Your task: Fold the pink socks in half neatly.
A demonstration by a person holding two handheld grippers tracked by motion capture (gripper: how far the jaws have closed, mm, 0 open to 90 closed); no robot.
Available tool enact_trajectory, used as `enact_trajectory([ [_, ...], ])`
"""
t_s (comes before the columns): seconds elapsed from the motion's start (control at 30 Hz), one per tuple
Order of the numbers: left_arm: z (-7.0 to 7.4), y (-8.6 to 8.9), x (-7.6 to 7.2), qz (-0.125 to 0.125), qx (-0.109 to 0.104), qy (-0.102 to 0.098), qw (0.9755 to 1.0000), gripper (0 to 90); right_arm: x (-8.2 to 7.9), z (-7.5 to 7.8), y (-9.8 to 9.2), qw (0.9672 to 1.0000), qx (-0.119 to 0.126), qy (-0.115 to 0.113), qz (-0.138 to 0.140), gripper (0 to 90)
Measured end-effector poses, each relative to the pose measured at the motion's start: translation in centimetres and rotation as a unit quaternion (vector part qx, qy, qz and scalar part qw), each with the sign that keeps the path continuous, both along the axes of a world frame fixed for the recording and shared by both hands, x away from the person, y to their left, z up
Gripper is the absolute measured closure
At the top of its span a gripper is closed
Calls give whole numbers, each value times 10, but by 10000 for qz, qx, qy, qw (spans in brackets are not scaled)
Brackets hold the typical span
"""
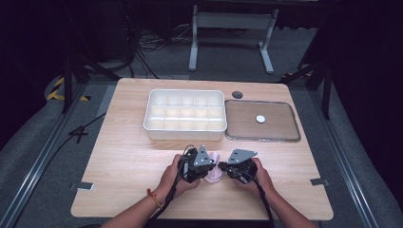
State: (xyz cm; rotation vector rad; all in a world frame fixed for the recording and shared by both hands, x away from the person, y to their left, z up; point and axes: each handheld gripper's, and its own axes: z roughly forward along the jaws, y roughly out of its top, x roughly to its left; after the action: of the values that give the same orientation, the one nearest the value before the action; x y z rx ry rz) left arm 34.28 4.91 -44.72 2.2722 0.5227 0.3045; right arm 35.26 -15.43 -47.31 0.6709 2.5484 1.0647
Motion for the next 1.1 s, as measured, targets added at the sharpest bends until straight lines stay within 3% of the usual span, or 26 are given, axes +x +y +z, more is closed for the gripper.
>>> enact_trajectory([
  [0.13, -1, -1, -2, -22, -50, 15, 10000, 803, -1, -1, 1, 10000, 22, -32, -17, 868],
  [0.2, -5, -6, -5, -130, 81, 0, 9999, 800, -1, -1, 0, 10000, 55, -10, -32, 868],
  [0.37, -14, -9, -6, -167, 183, -50, 9997, 798, 0, -2, -2, 9999, 124, 19, -10, 866],
  [0.47, -14, -8, -5, -116, 153, -3, 9998, 798, 2, 2, -6, 9999, 101, -41, -23, 866],
  [0.53, -15, -8, -5, -112, 112, 1, 9999, 798, 3, 9, -10, 9998, 184, -94, -68, 868],
  [0.67, -16, -10, -7, -123, 176, -92, 9997, 798, 3, 29, -14, 9974, 646, -332, -36, 851],
  [0.73, -16, -10, -7, -143, 238, -148, 9995, 799, 4, 33, -12, 9963, 802, -297, 25, 839],
  [0.9, -16, -10, -7, -165, 222, -138, 9995, 798, 8, 24, -2, 9977, 658, -177, 53, 811],
  [1.1, -16, -11, -7, -230, 232, -151, 9994, 803, 13, 21, 0, 9964, 837, -138, 78, 827],
])
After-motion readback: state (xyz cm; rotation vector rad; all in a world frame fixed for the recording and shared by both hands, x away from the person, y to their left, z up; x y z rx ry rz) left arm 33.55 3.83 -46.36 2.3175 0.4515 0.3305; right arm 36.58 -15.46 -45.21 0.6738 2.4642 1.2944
